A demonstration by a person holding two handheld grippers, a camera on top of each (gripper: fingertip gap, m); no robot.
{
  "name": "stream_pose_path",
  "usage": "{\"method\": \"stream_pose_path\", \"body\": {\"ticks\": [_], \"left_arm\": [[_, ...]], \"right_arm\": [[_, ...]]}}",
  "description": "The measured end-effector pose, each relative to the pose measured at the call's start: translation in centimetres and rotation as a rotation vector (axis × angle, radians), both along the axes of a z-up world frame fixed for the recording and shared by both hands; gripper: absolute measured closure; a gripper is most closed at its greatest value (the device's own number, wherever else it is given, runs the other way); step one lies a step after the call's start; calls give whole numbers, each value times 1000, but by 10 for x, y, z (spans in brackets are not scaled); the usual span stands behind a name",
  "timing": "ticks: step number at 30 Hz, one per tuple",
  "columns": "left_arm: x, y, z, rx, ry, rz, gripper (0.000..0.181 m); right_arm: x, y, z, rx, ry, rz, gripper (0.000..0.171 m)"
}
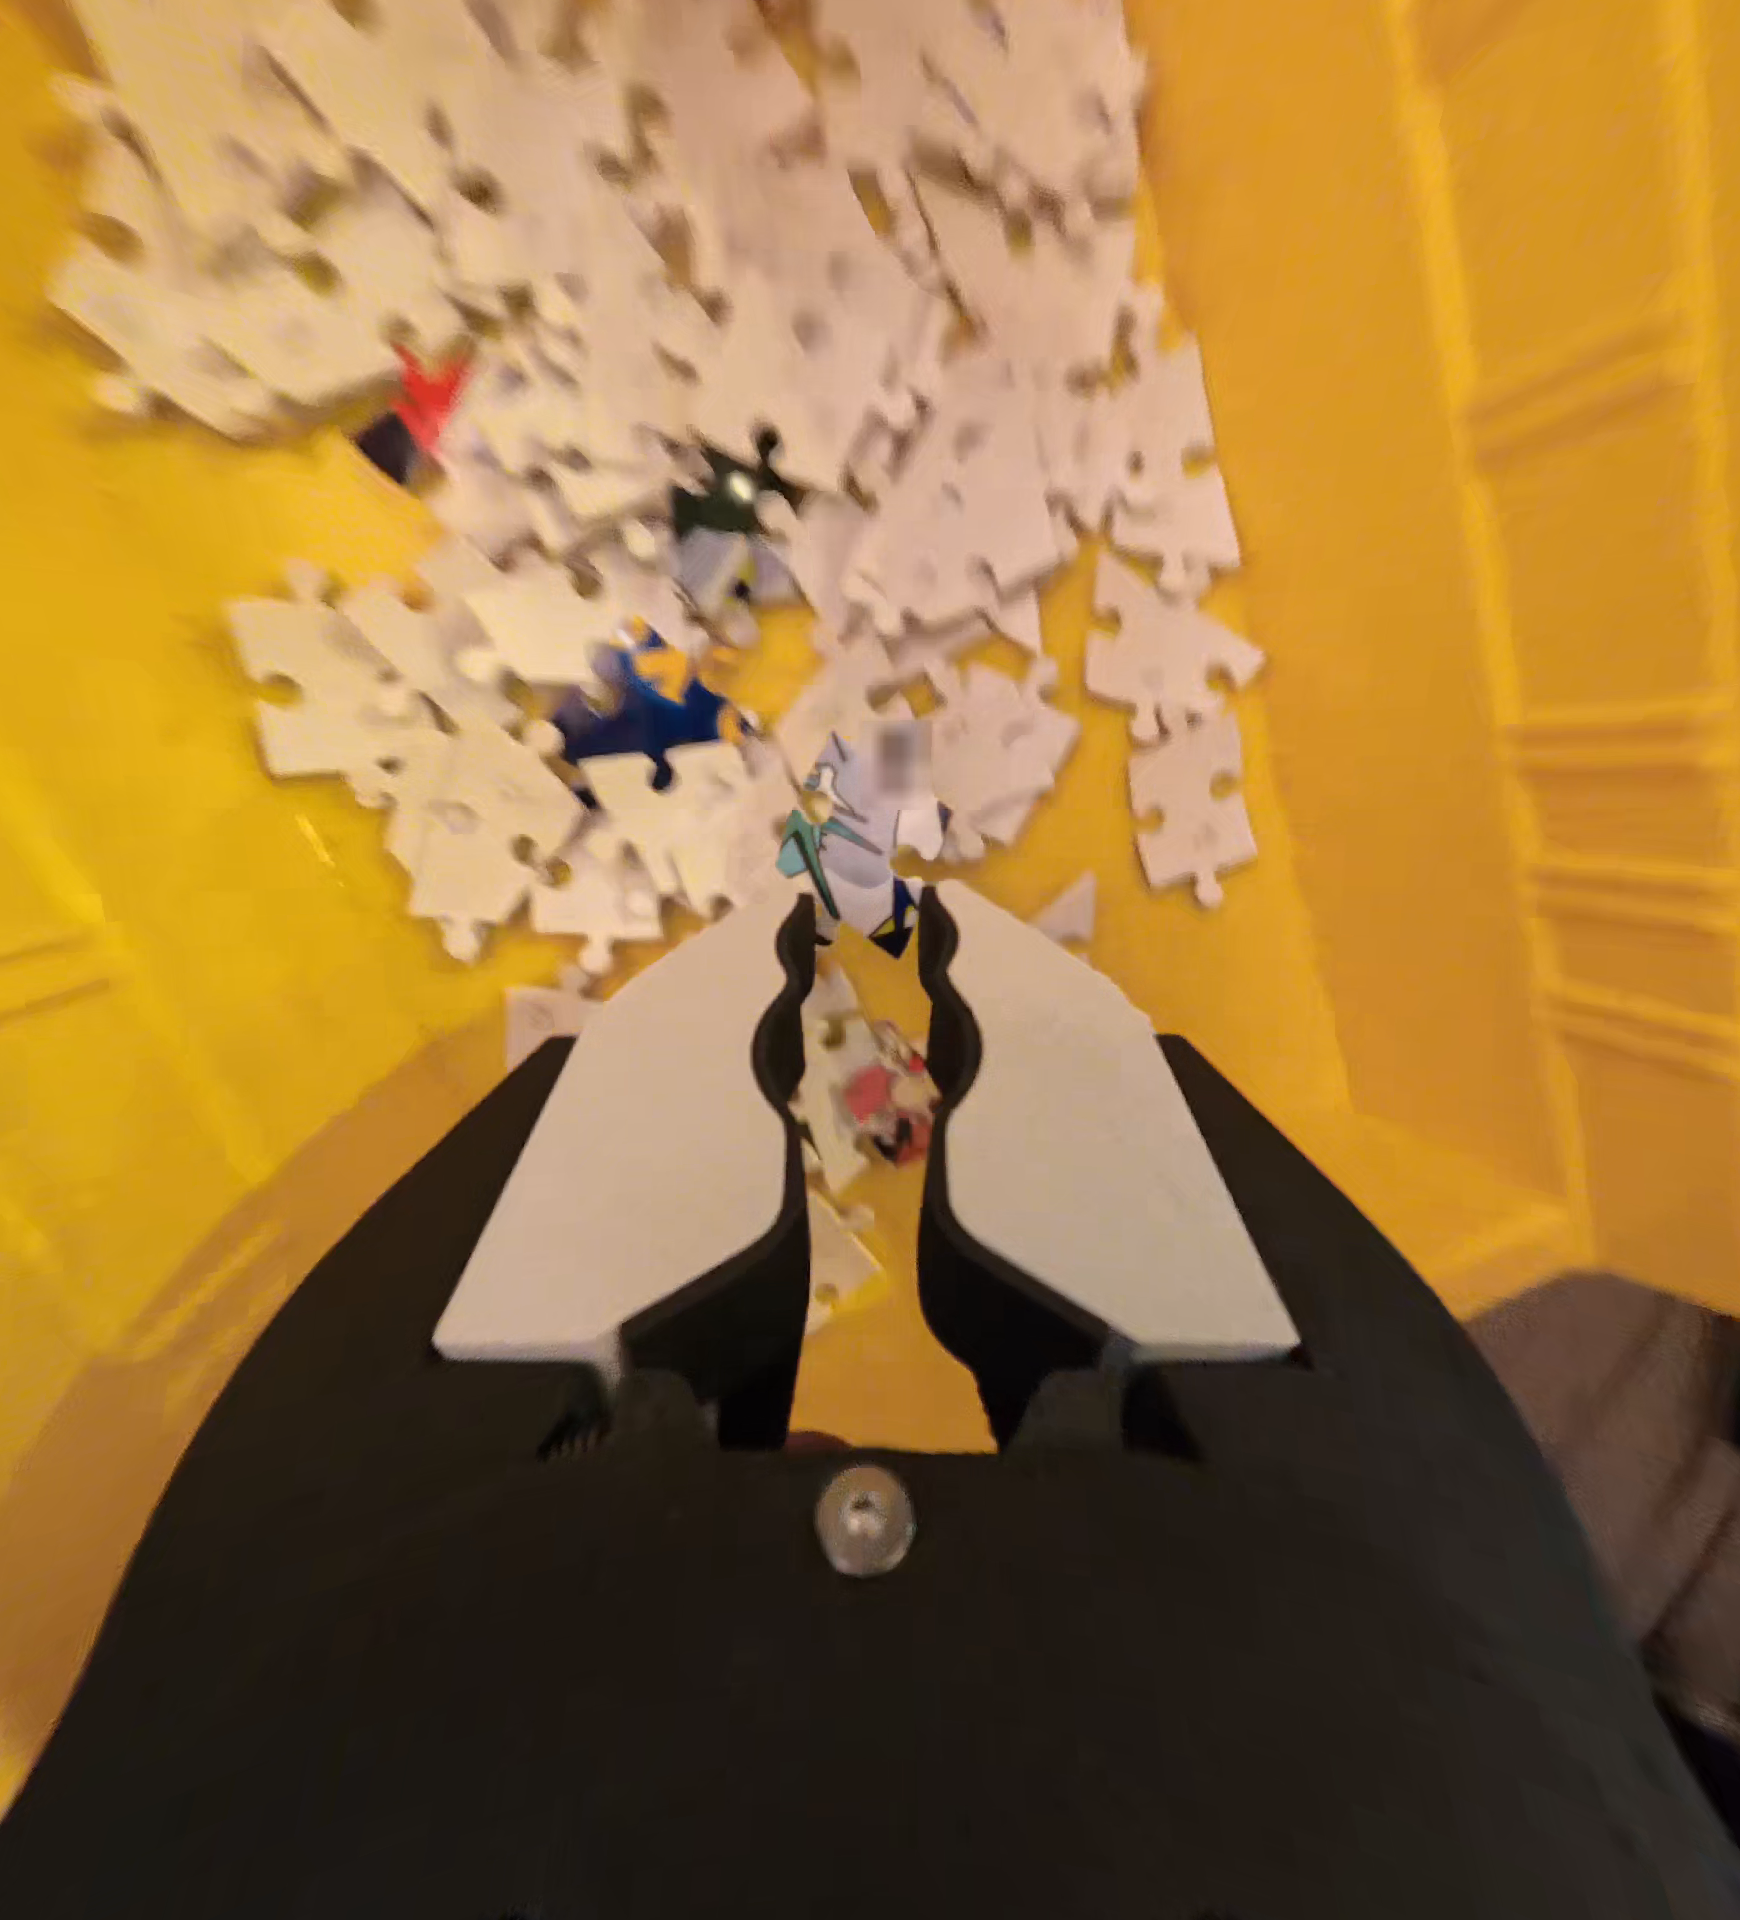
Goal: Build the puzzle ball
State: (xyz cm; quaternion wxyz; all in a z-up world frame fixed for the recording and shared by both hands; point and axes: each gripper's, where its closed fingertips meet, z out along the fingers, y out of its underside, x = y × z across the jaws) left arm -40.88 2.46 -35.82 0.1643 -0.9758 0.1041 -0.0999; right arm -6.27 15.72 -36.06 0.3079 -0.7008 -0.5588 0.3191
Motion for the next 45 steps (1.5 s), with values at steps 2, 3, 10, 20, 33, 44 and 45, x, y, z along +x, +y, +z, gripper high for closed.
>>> {"method": "stream_pose_path", "body": {"ticks": [2,3,10,20,33,44,45], "left_arm": [[7,-11,-3,-39,41,-57,162],[16,-21,-6,-82,12,-107,162],[13,-1,0,14,84,-152,133],[10,10,-18,6,161,-190,158],[16,13,30,139,131,-151,159],[155,41,112,302,32,-246,159],[171,45,104,288,39,-242,159]], "right_arm": [[0,0,0,-1,1,0,138],[0,0,0,-1,2,0,138],[0,-1,1,-2,7,6,138],[0,0,2,-8,16,6,138],[0,-1,3,-14,24,10,138],[0,-1,5,-26,39,14,137],[0,-1,6,-27,42,15,137]]}}
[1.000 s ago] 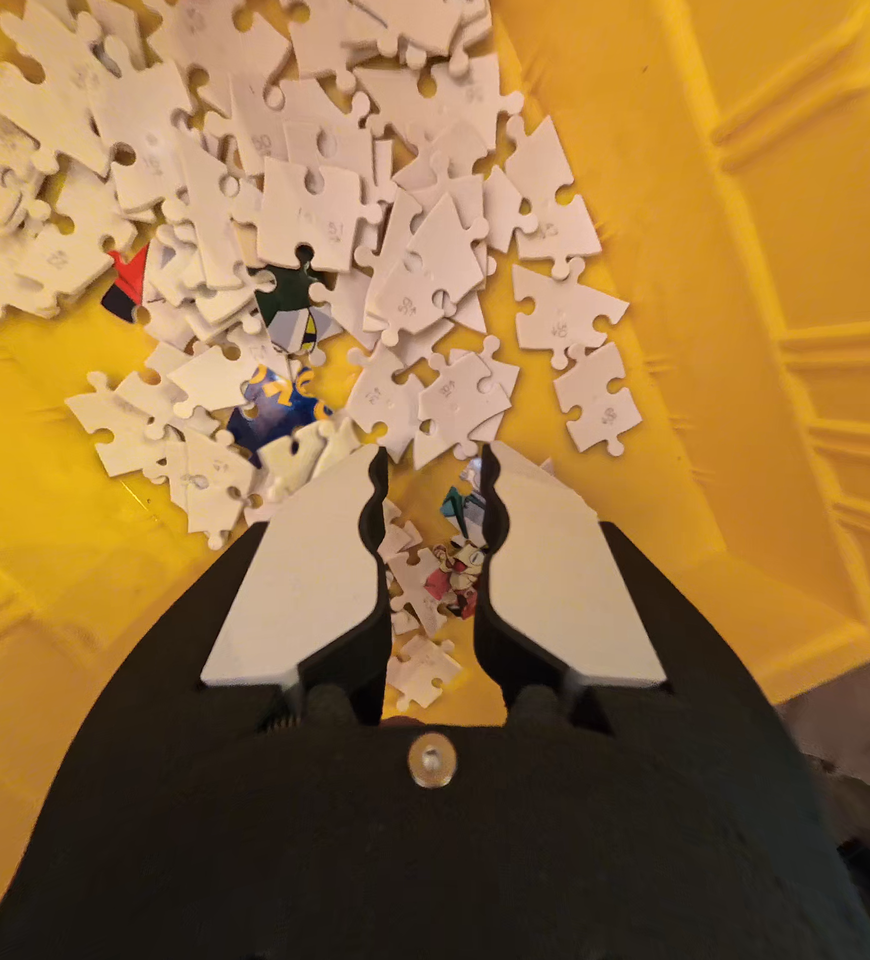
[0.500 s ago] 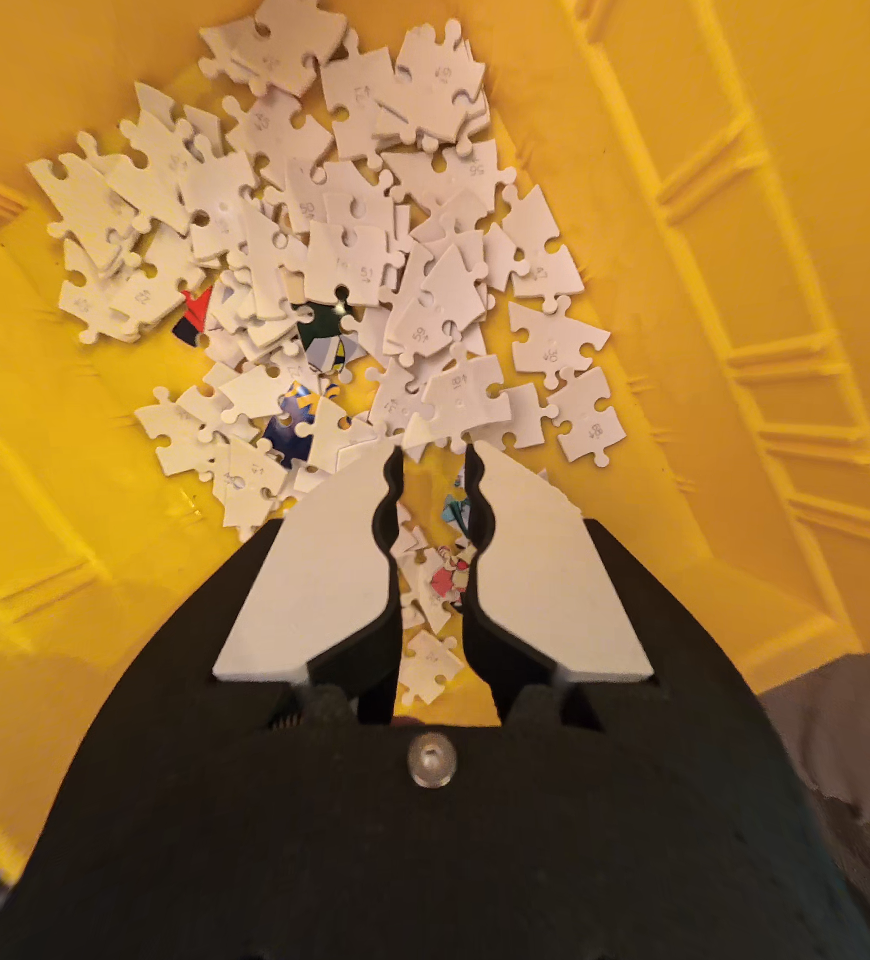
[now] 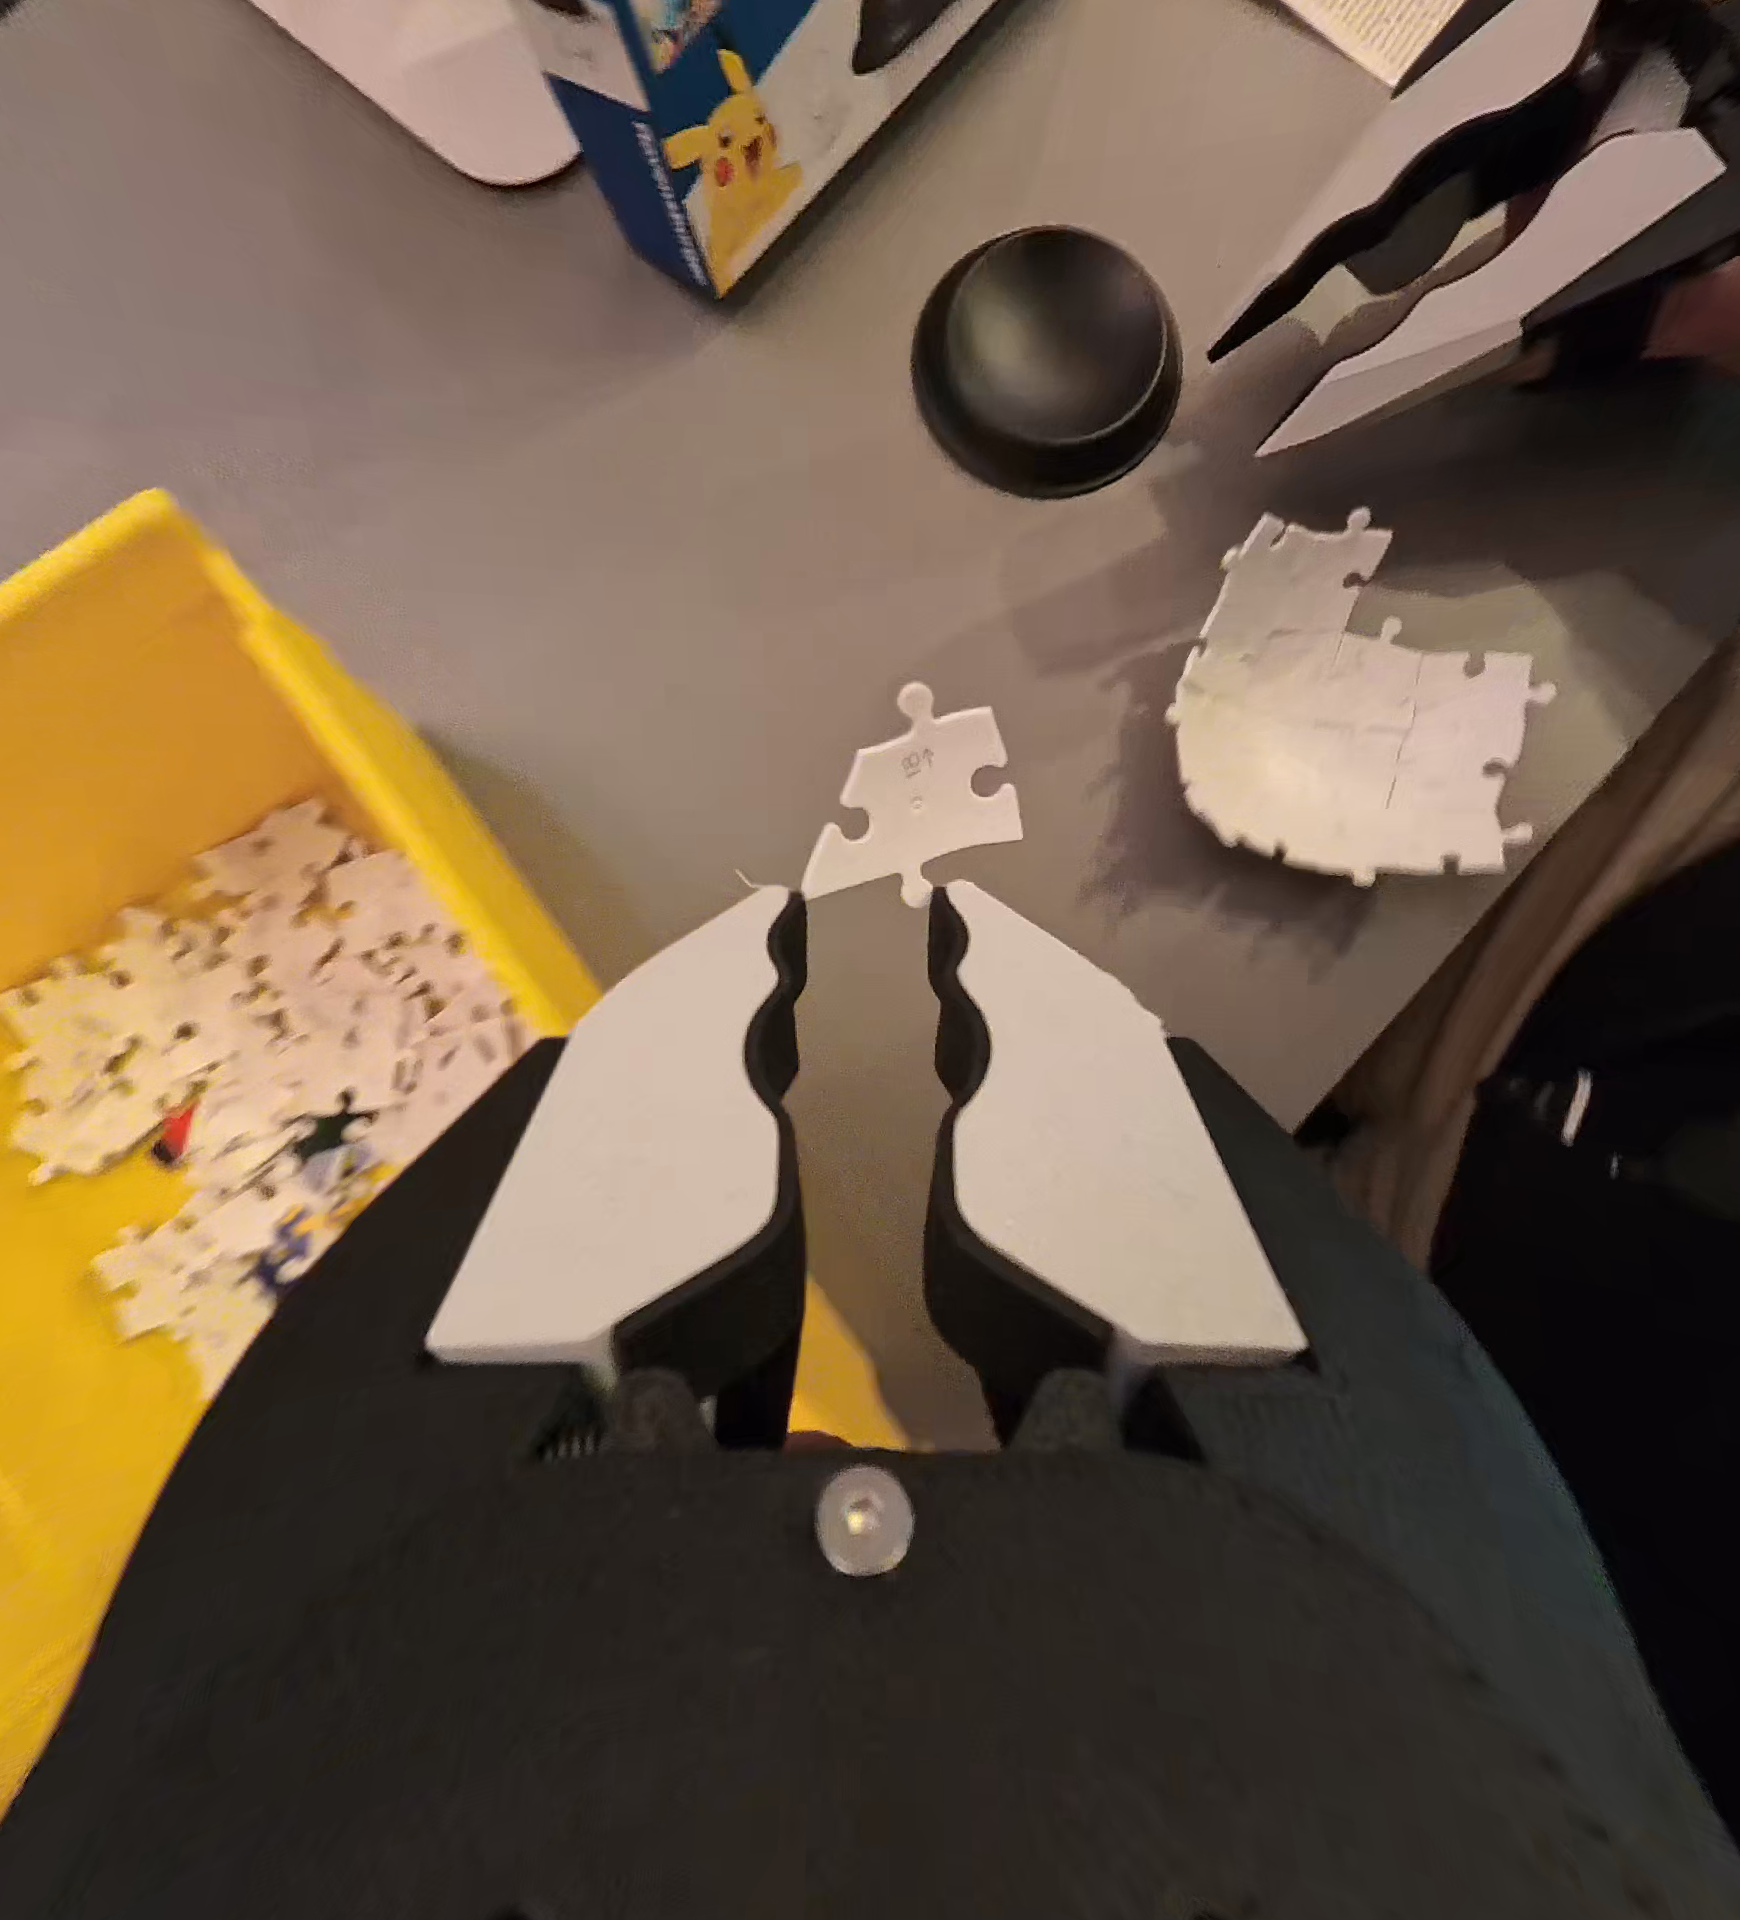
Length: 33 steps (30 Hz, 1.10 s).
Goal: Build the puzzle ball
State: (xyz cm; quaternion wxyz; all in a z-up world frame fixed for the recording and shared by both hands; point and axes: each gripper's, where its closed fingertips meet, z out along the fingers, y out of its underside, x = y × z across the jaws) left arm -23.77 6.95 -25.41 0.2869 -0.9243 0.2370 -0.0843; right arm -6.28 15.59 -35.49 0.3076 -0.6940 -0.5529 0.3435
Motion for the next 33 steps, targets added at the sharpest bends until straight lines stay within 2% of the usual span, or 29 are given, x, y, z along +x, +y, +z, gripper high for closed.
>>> {"method": "stream_pose_path", "body": {"ticks": [6,11,14,17,23,27,30,33], "left_arm": [[43,33,-51,-12,39,111,159],[52,33,-104,-120,89,124,159],[49,29,-123,-161,113,131,159],[47,33,-124,-140,93,151,159],[51,31,-96,-64,51,153,152],[52,24,-38,71,-30,143,158],[13,13,1,182,-16,224,162],[-62,-5,14,235,94,355,166]], "right_arm": [[0,-1,3,-9,17,6,136],[1,-1,5,-15,31,11,135],[0,-2,5,-17,34,15,135],[1,-2,6,-19,37,15,135],[1,-2,5,-17,33,14,135],[1,-1,5,-18,32,11,136],[1,-1,5,-20,32,10,136],[1,-1,5,-19,31,9,136]]}}
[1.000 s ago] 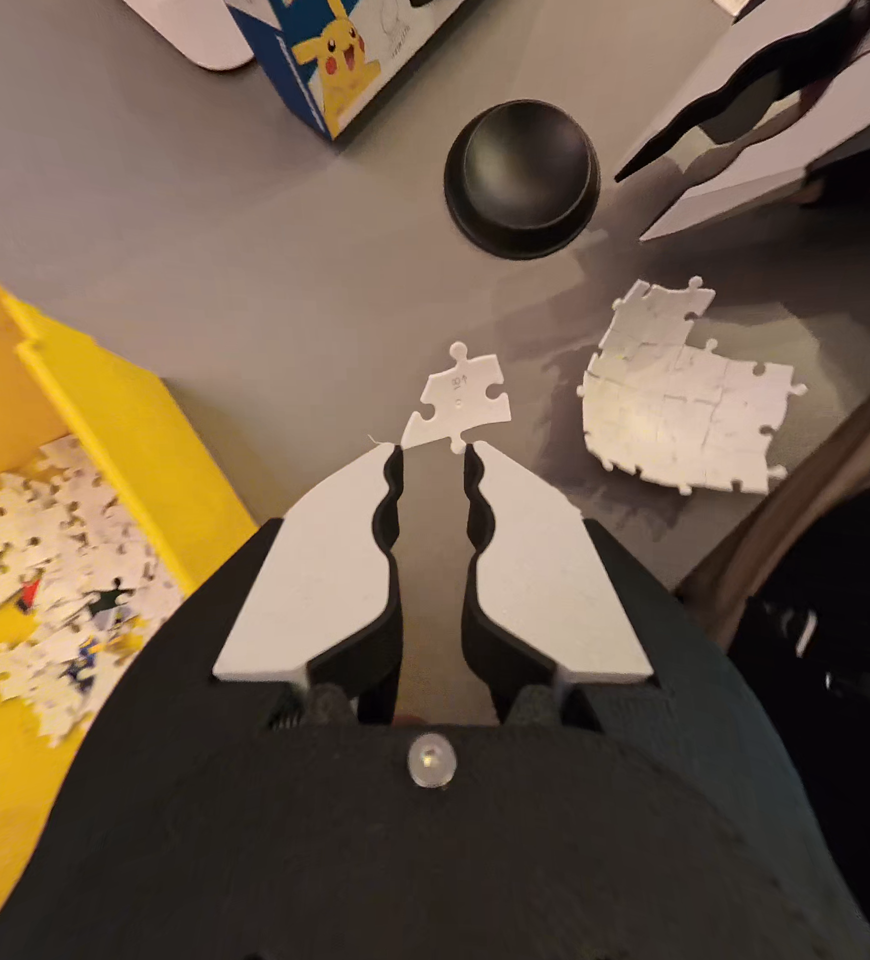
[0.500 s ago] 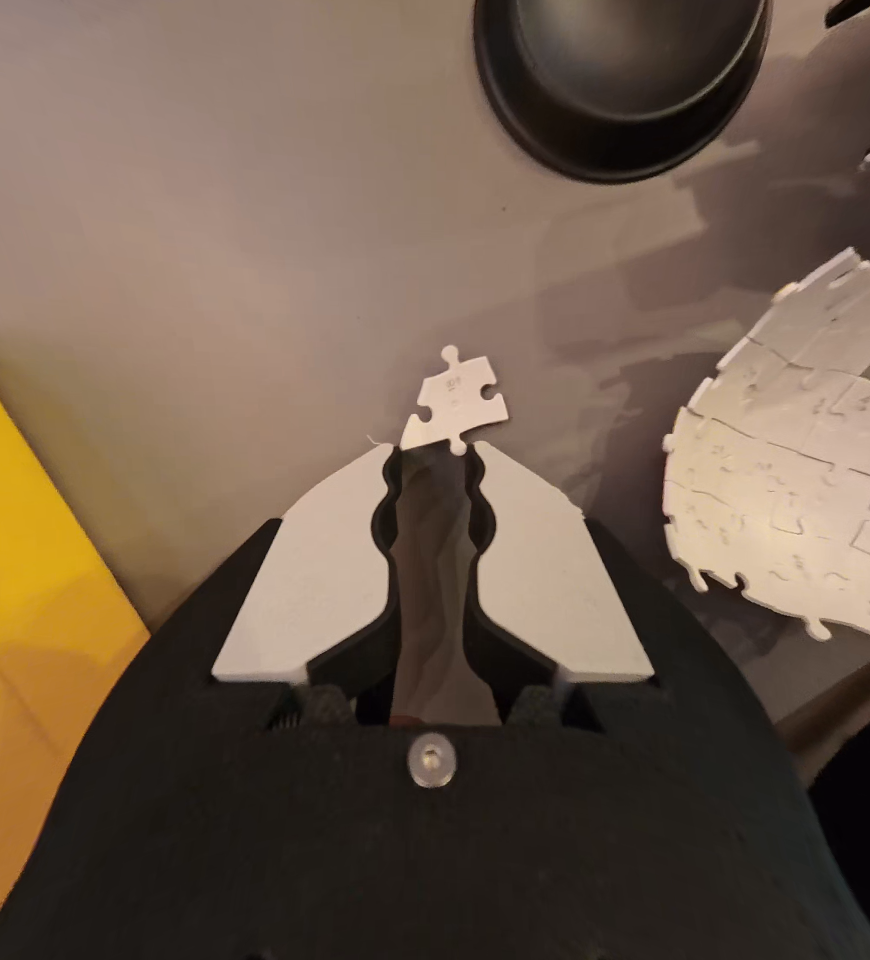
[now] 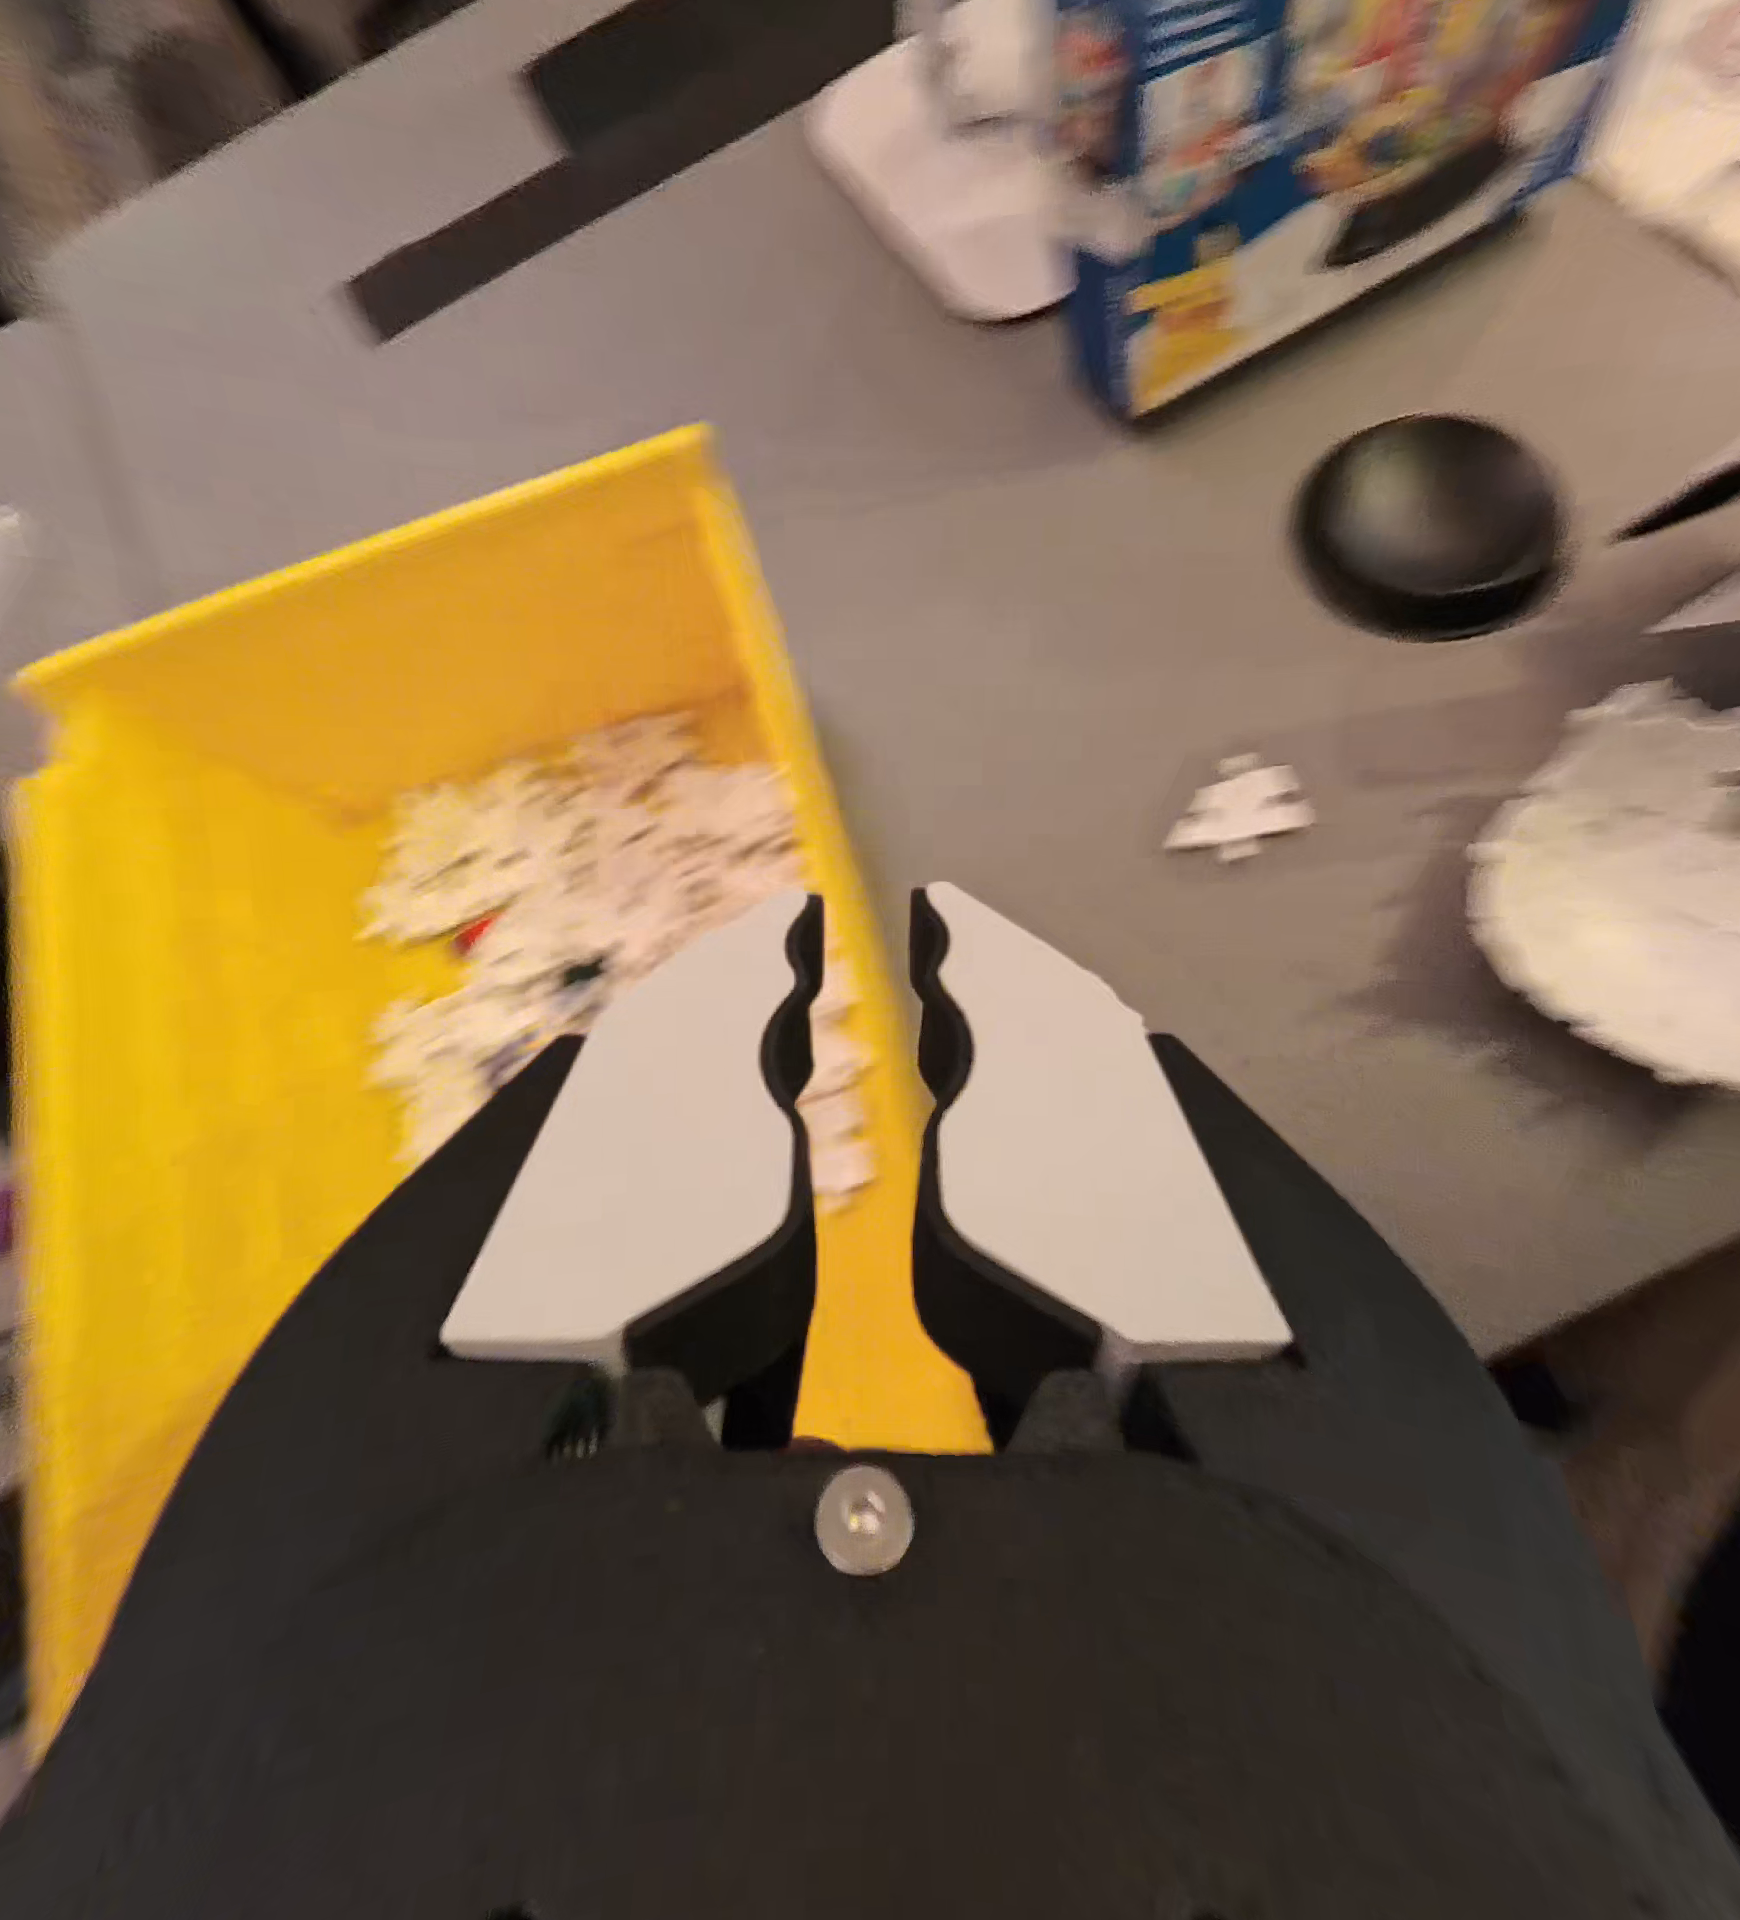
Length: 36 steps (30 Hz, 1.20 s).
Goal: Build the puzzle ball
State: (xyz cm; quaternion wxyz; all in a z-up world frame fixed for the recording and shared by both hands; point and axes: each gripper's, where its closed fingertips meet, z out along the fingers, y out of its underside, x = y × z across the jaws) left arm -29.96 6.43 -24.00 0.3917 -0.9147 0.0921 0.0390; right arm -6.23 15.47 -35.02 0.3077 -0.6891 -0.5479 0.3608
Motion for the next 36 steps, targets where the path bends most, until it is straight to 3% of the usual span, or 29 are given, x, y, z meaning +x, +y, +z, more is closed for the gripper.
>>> {"method": "stream_pose_path", "body": {"ticks": [5,10,14,18,22,27,31,34,36], "left_arm": [[-118,-40,-47,-153,76,191,152],[-140,-42,-108,-360,70,128,147],[-138,-38,-133,-474,83,75,152],[-130,-36,-136,-474,58,48,175],[-124,-42,-134,-479,48,30,181],[-120,-52,-127,-505,12,5,181],[-91,-72,-120,-591,-193,-56,180],[-100,-81,-124,-652,-190,5,157],[-111,-82,-129,-677,-167,42,155]], "right_arm": [[0,0,-1,0,-3,-1,136],[0,0,-1,2,-7,-2,137],[0,1,-2,3,-10,-5,138],[0,1,-2,2,-11,-5,138],[0,1,-2,2,-11,-4,139],[0,1,-2,1,-8,-3,139],[0,0,-2,1,-9,-2,139],[0,0,-1,-1,-8,0,139],[0,0,-1,0,-7,1,139]]}}
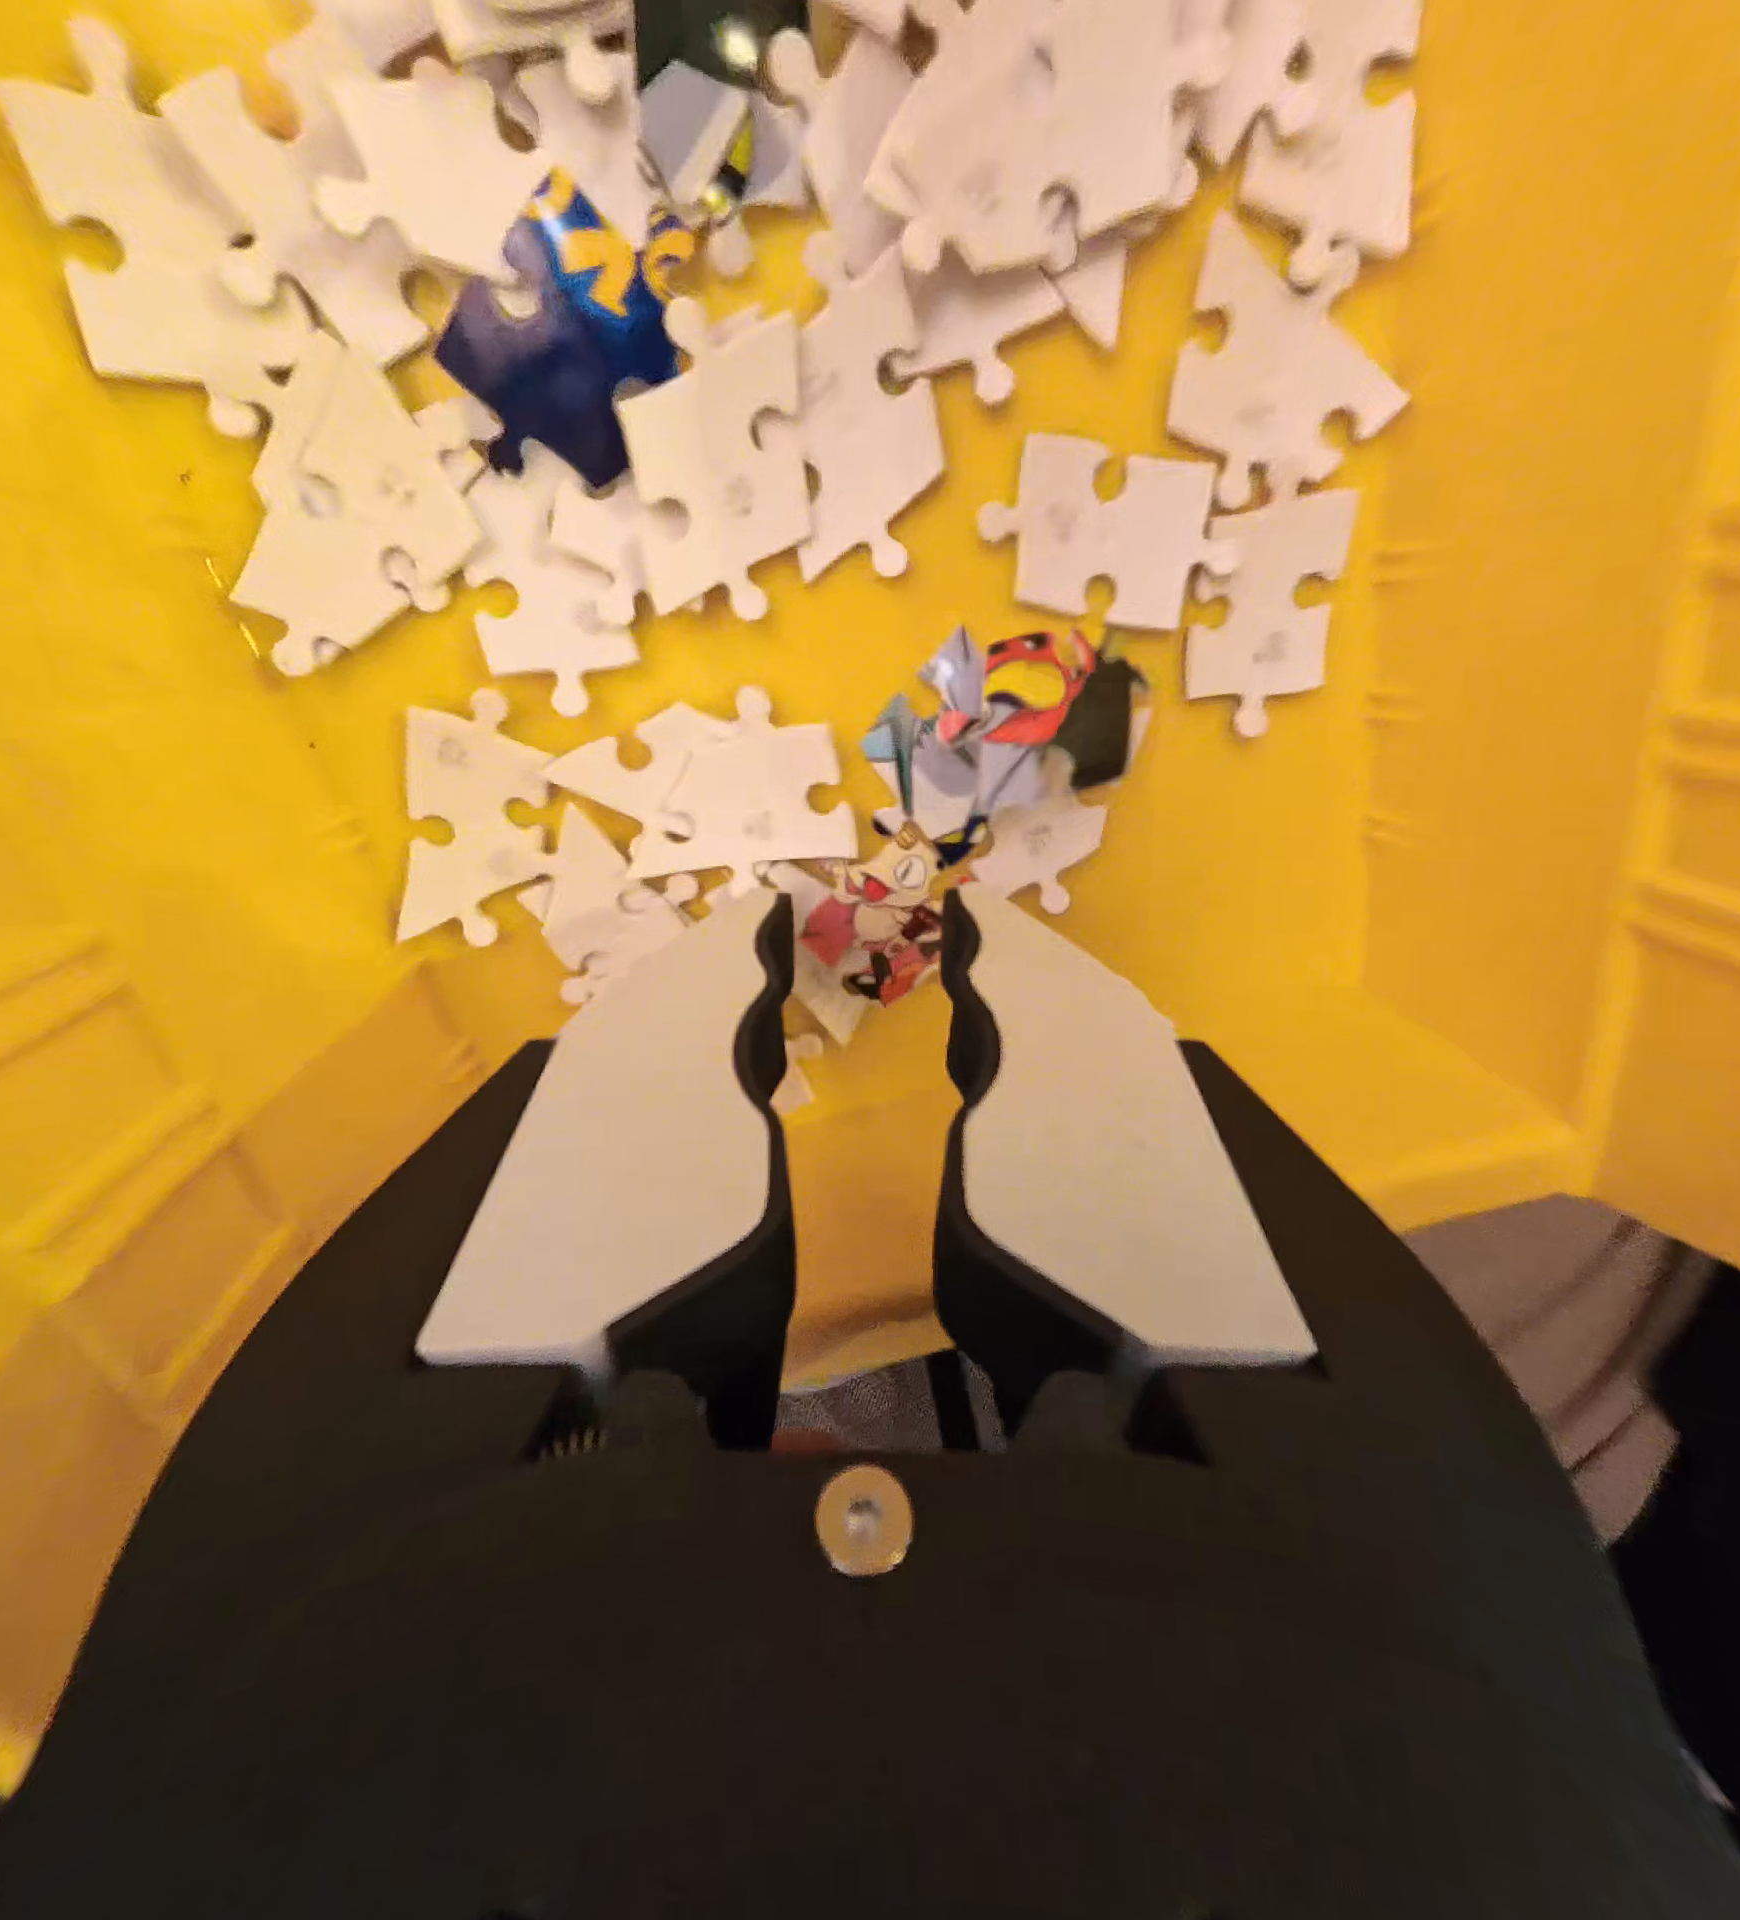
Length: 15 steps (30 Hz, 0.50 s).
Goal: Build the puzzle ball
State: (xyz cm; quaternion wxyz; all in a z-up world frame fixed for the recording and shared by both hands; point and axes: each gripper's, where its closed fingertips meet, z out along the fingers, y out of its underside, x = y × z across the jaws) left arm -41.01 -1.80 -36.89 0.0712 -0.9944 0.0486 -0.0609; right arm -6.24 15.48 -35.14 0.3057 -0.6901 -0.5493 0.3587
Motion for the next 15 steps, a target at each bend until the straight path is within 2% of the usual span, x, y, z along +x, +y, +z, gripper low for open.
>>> {"method": "stream_pose_path", "body": {"ticks": [2,6,9,12,15], "left_arm": [[-1,0,-1,-13,-22,15,155],[-1,6,5,37,19,-52,155],[16,22,12,143,29,-168,153],[24,30,6,157,97,-256,152],[20,30,-6,116,149,-275,152]], "right_arm": [[0,0,0,0,1,1,139],[0,0,0,-2,2,1,139],[0,0,0,-1,1,1,139],[0,0,0,-1,2,0,139],[0,0,1,-1,2,0,139]]}}
